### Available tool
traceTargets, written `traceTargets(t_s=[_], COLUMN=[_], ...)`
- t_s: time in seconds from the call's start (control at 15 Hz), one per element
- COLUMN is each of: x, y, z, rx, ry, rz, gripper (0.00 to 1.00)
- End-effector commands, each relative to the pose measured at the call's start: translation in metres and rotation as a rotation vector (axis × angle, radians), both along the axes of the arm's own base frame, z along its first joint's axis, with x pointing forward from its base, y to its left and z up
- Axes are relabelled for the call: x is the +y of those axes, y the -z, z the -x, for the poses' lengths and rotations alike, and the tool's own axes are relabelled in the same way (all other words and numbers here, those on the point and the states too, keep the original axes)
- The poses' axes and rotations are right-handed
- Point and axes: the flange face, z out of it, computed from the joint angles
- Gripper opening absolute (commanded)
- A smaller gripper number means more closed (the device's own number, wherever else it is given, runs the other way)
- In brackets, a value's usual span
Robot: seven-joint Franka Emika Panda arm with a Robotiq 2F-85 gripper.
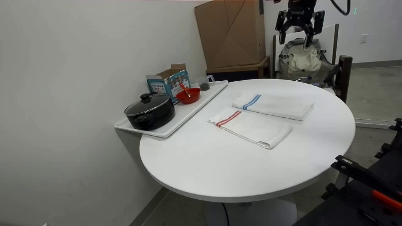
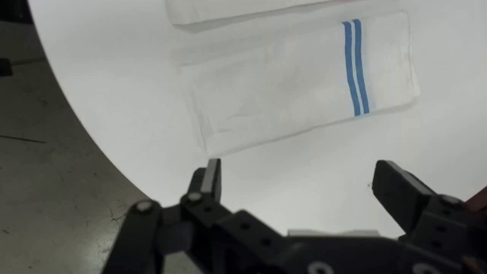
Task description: Fold the right and left towels respectively
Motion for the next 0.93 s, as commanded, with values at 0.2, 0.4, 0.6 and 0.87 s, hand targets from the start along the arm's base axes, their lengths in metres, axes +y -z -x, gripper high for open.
traceTargets(t_s=[0.2, 0.4, 0.6, 0.87], x=[-0.028, -0.045, -0.057, -0.045], y=[0.076, 0.103, 0.13, 0.159], z=[0.007, 0.02, 0.033, 0.042], rx=[-0.115, -0.14, -0.11, 0.023], ry=[0.332, 0.488, 0.619, 0.605], rz=[0.042, 0.061, 0.078, 0.089], gripper=[1.0, 1.0, 1.0, 1.0])
